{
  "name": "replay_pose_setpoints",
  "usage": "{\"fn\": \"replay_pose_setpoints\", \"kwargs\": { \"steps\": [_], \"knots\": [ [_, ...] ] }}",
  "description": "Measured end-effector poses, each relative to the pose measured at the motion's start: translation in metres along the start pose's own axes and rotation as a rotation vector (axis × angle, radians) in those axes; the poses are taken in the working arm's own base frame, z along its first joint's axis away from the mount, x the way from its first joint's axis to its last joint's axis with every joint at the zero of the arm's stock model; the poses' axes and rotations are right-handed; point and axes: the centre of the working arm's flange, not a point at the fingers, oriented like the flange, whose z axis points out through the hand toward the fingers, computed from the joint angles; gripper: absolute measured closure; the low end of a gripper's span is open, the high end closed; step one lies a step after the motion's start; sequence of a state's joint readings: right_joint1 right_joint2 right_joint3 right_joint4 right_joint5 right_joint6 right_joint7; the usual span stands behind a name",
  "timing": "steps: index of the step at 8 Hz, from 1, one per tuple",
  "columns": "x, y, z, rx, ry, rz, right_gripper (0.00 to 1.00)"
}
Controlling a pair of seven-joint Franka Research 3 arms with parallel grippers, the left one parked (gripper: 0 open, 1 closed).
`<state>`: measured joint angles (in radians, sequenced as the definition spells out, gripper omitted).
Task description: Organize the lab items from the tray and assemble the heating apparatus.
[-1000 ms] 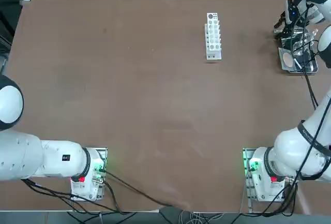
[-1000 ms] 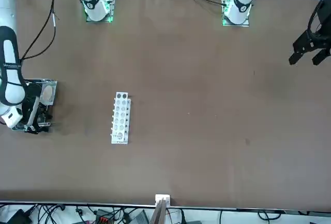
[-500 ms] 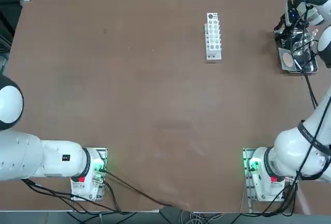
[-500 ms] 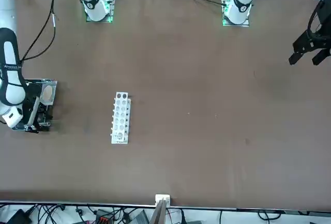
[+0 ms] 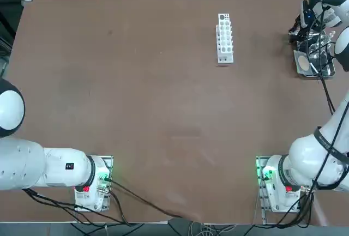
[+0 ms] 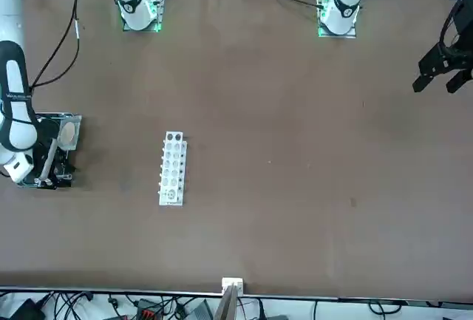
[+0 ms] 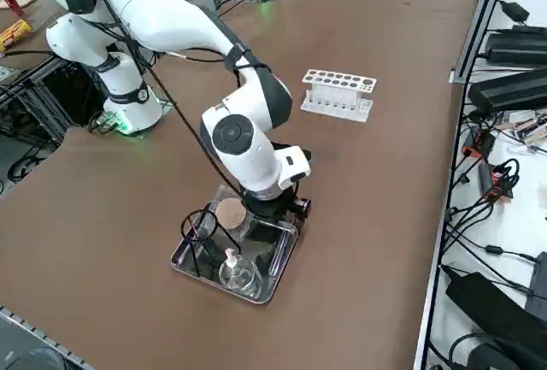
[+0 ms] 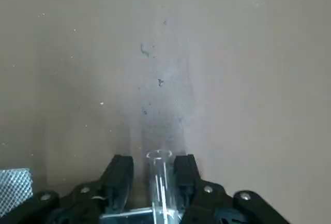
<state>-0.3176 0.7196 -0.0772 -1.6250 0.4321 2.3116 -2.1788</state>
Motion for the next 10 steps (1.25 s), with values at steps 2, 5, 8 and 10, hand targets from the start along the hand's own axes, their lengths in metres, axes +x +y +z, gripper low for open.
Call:
{"fn": "replay_pose_setpoints", "kwargs": {
  "steps": [2,5,8,10],
  "knots": [
    [0.000,0.000,0.000,-0.001,0.000,0.000,0.57],
    [0.002,0.006,-0.007,-0.018,-0.004,-0.007,0.72],
    [0.011,0.021,-0.023,-0.054,-0.009,-0.027,0.78],
    [0.020,0.032,-0.034,-0.070,-0.007,-0.044,0.78]
  ]
}}
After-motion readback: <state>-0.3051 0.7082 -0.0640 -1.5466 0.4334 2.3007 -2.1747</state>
